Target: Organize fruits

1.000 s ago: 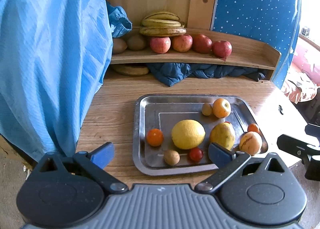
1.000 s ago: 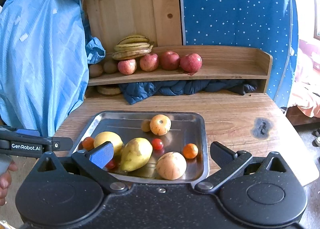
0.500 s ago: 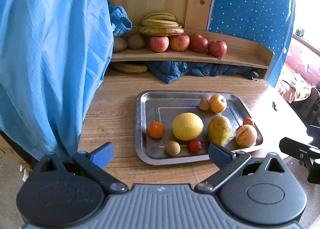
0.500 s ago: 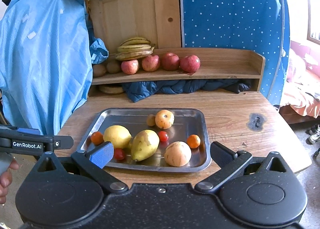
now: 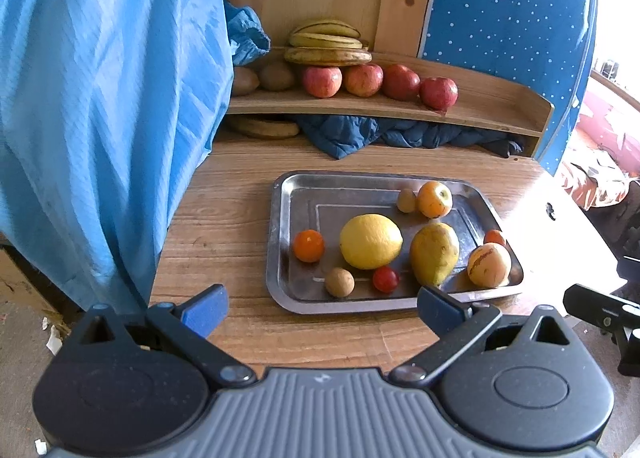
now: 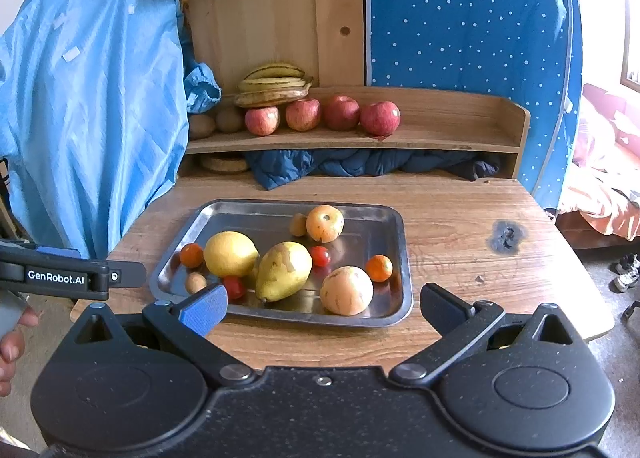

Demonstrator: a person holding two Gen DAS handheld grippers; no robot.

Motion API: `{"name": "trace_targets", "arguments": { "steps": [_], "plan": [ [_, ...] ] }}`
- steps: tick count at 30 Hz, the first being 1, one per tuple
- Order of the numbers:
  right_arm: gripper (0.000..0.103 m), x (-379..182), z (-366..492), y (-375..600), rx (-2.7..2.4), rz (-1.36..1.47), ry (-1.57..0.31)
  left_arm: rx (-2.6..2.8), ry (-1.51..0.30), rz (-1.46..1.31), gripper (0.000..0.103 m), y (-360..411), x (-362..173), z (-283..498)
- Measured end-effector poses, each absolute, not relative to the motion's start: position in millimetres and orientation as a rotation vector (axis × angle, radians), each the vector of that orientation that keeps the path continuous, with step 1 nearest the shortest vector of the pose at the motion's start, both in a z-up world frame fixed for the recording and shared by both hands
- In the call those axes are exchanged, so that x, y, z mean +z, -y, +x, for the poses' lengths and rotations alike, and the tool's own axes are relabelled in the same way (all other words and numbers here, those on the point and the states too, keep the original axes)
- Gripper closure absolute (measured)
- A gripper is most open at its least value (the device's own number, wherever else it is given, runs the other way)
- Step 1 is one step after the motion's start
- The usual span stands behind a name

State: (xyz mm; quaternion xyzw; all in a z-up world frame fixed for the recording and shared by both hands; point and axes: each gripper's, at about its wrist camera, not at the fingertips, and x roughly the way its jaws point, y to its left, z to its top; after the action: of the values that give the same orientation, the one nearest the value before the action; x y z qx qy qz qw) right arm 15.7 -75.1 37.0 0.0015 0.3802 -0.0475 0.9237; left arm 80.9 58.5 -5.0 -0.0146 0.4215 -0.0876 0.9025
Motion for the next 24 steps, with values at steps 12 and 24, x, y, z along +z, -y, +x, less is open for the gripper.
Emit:
{"name": "trace_targets", "arguments": {
  "steps": [12, 24],
  "plan": [
    [0.001, 31, 15, 88, -0.034, 0.018, -0.824, -0.129, -0.892, -0.021, 0.001, -51, -5, 67],
    [0.001, 26, 14, 97, -0.003, 0.022, -0.857, -0.108, -0.899, -0.024, 0.001, -48, -4, 59]
  ]
}}
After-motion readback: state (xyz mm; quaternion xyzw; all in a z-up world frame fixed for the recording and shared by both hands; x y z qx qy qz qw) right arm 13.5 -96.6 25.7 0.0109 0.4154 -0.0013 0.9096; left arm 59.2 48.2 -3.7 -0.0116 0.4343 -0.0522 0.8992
